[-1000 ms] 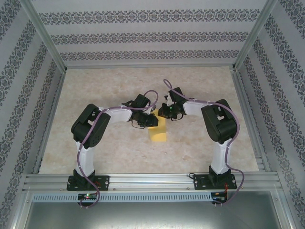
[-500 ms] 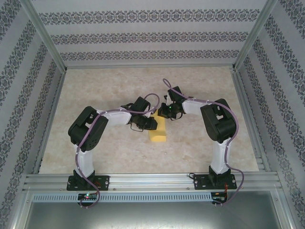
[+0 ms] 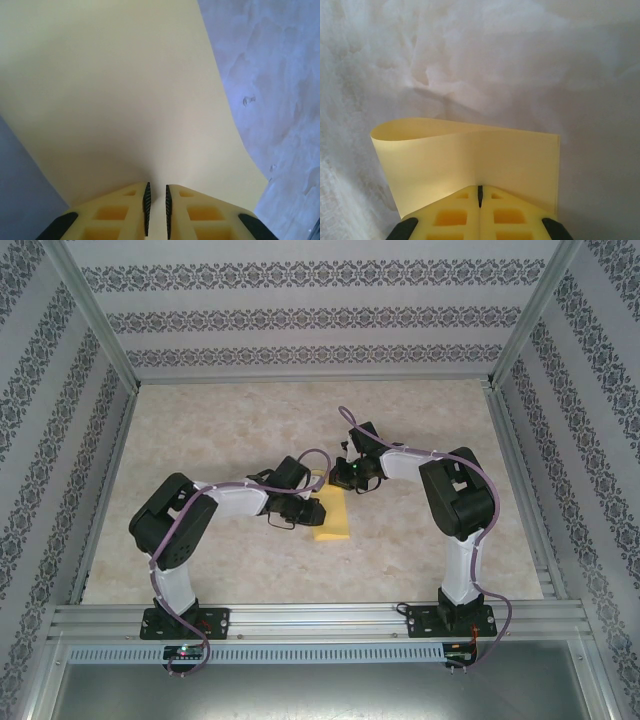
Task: Fold a paper plane with a square sheet of paper (fold left side to right side)
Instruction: First fold the square sheet of paper in half at the center of the table, then hold the square sheet of paper at the center of the table.
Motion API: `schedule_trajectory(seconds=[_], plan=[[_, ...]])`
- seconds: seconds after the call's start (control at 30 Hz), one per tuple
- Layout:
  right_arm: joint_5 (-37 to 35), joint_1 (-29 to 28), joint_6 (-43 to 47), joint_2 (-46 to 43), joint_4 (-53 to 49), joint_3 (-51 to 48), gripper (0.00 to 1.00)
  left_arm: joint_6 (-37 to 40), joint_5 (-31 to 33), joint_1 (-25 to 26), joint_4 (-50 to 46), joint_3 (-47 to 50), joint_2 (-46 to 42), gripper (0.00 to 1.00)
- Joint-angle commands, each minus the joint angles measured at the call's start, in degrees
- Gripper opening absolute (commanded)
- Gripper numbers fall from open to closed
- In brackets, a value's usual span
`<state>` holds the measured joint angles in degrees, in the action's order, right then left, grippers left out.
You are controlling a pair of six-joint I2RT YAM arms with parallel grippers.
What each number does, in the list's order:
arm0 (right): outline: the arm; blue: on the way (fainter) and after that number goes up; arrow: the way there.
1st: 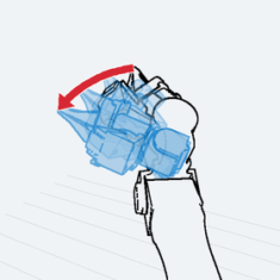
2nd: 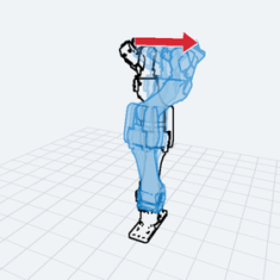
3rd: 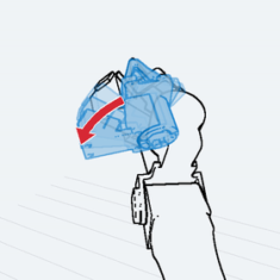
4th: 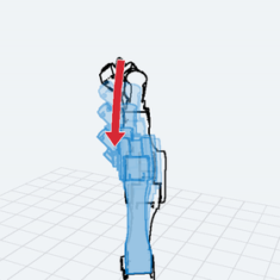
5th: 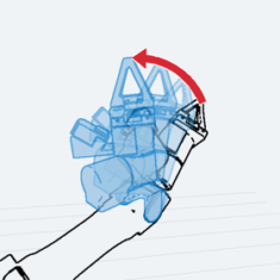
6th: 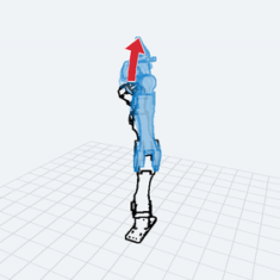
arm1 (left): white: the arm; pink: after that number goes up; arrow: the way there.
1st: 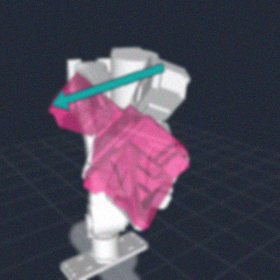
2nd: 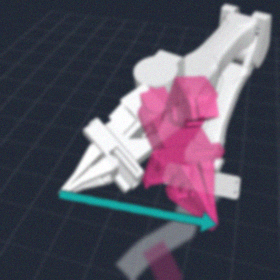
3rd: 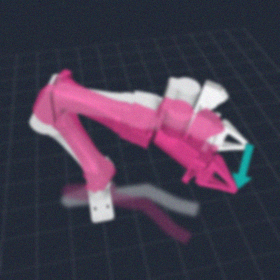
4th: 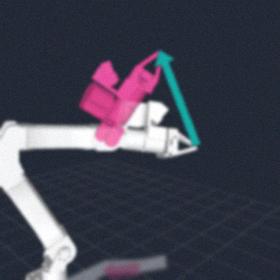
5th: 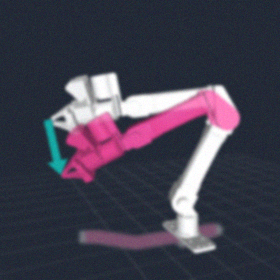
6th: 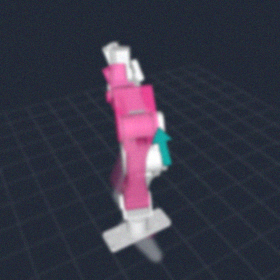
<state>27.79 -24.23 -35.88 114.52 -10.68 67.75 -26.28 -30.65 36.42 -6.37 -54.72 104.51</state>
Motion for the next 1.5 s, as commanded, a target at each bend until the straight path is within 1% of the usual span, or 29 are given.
schedule_trajectory(seconds=[0.0, 0.4, 0.57, 0.7, 0.83, 0.9, 1.03, 1.23, 1.33, 1.47], plan=[[-4.6, 0.0, -0.1, 2.5, -4.5, -0.6, 0.0, -2.0, -1.3, 2.0, -3.5, 3.4, -1.9, 0.2], [-4.8, 0.0, 0.2, 2.7, -5.0, -0.6, 0.0, -6.1, -1.7, 5.1, -1.3, 8.9, -7.7, 0.2], [-4.4, 0.0, 0.5, 2.6, -5.1, -0.3, 0.0, -7.6, -1.4, 5.5, -1.2, 11.1, -10.9, 0.2], [-4.2, 0.0, 0.9, 2.5, -5.1, -0.2, 0.0, -7.2, -1.7, 4.6, -3.3, 9.3, -15.3, 0.2], [-4.2, -0.1, 1.1, 2.2, -5.1, -0.1, 0.0, -7.0, -3.1, 1.2, -3.3, 5.5, -17.3, 0.21], [-4.1, -0.1, 1.2, 2.1, -5.1, -0.2, 0.0, -6.4, -3.8, -0.8, -3.6, 3.0, -15.4, 0.21], [-4.0, -0.2, 1.4, 1.8, -4.9, -0.2, 0.0, -4.6, -4.4, -3.3, -3.7, -2.2, -8.3, 0.2], [-3.8, -0.3, 1.7, 1.8, -4.8, 0.0, 0.0, -3.7, -4.7, -3.7, -1.8, -8.0, 1.1, 0.2], [-3.6, -0.4, 1.8, 1.8, -4.7, 0.2, 0.0, -4.1, -4.3, -3.6, -0.8, -8.8, 4.0, 0.19], [-3.6, -0.5, 1.8, 1.2, -4.4, 0.3, 0.0, -5.0, -4.0, -3.6, 0.1, -8.3, 5.5, 0.19]])
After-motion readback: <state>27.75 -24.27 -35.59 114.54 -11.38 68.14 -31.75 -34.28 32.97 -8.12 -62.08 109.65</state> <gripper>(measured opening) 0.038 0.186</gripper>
